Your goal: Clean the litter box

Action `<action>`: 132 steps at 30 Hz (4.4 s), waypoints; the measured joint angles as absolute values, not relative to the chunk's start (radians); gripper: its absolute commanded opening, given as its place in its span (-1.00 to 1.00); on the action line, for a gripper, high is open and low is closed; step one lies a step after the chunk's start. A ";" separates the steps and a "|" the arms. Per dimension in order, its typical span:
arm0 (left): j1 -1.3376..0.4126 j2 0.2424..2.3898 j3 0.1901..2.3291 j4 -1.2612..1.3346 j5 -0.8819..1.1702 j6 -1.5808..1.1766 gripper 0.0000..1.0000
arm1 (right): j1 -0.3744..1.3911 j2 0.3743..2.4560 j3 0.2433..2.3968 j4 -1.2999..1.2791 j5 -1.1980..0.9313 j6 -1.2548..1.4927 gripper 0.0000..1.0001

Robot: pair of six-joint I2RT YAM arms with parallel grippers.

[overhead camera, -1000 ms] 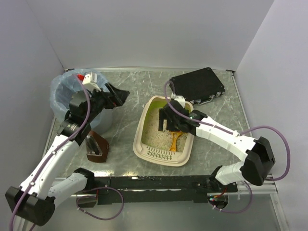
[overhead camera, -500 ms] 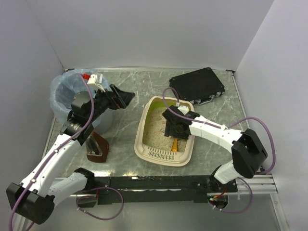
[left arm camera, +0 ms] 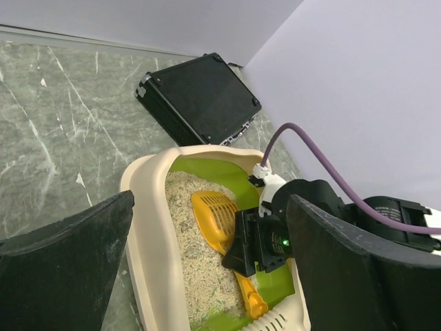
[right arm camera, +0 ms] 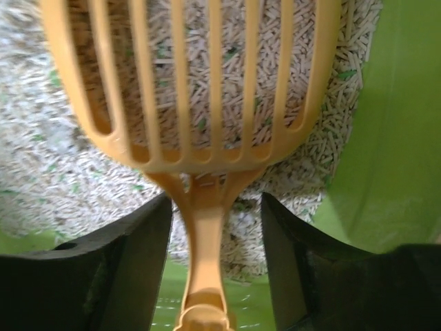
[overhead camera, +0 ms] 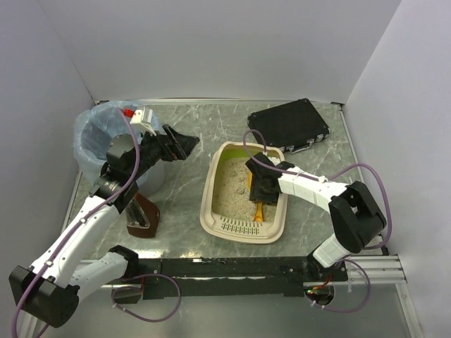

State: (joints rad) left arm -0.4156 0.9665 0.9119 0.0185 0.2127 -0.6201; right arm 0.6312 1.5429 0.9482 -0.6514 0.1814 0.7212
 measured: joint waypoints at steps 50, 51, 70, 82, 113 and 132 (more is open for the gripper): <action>-0.449 1.084 0.854 0.049 0.844 0.224 0.94 | 0.349 1.183 0.934 -0.617 -0.751 0.454 -1.00; -0.451 1.109 0.878 0.022 0.867 0.280 0.94 | 0.349 1.180 0.920 -0.613 -0.818 0.455 -1.00; -0.676 1.446 1.280 -0.427 0.809 0.931 0.94 | 0.331 1.182 0.886 -0.677 -1.132 0.451 -1.00; -0.756 1.493 1.329 -0.415 0.644 0.959 0.82 | 0.331 1.188 0.885 -0.721 -1.152 0.447 -1.00; -0.879 1.496 1.302 -0.472 0.453 0.970 -0.99 | 0.348 0.921 1.017 -0.820 -0.651 0.350 0.99; -0.742 1.618 1.436 -0.528 0.704 0.767 -0.98 | 0.347 0.548 0.847 -0.738 -0.413 0.299 0.94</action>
